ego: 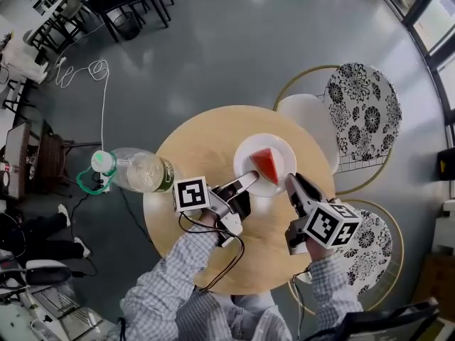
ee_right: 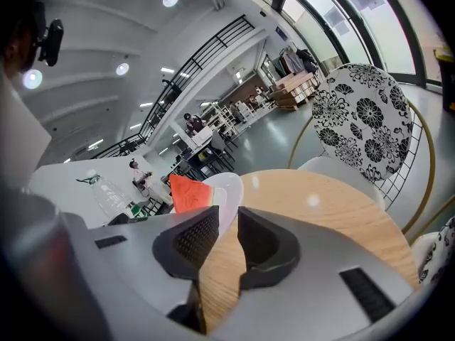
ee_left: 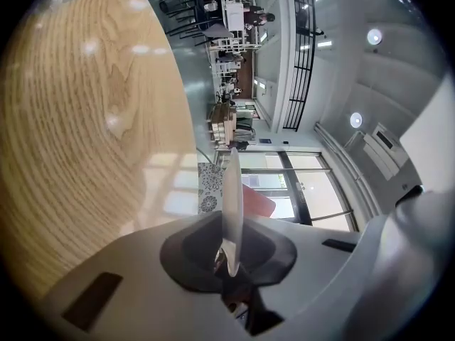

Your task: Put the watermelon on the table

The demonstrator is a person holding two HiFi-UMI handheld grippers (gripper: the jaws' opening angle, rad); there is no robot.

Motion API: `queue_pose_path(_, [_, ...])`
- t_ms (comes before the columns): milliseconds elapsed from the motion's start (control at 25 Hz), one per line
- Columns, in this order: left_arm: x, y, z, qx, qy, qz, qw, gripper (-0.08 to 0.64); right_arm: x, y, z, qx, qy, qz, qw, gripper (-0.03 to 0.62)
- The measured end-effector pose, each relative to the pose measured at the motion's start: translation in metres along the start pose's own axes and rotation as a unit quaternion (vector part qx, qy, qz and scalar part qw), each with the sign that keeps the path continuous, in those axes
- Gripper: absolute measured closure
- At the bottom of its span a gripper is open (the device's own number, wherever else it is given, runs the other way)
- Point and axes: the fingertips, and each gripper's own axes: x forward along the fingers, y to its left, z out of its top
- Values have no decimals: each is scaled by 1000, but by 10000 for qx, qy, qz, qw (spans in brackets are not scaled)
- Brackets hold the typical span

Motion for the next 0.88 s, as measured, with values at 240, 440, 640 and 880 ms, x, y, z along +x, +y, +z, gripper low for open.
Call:
queue_pose_path(240, [21,17,17,13,17,240,9997,529,22,-22,11,-93,93,-115,9998,514])
queue_pose_path(440, [36,28,32,101,48,265,9996,529,39,-35,18,-232,155,-202,9994,515])
queue_pose_path(640, [47,40,43,124,27,390,9992,529,53,-48,21,-319,224,-305,9988,514])
queue_pose_path(880, [56,52,52,84,-52,478,9988,529,67,-61,22,-448,268,-475,9975,515])
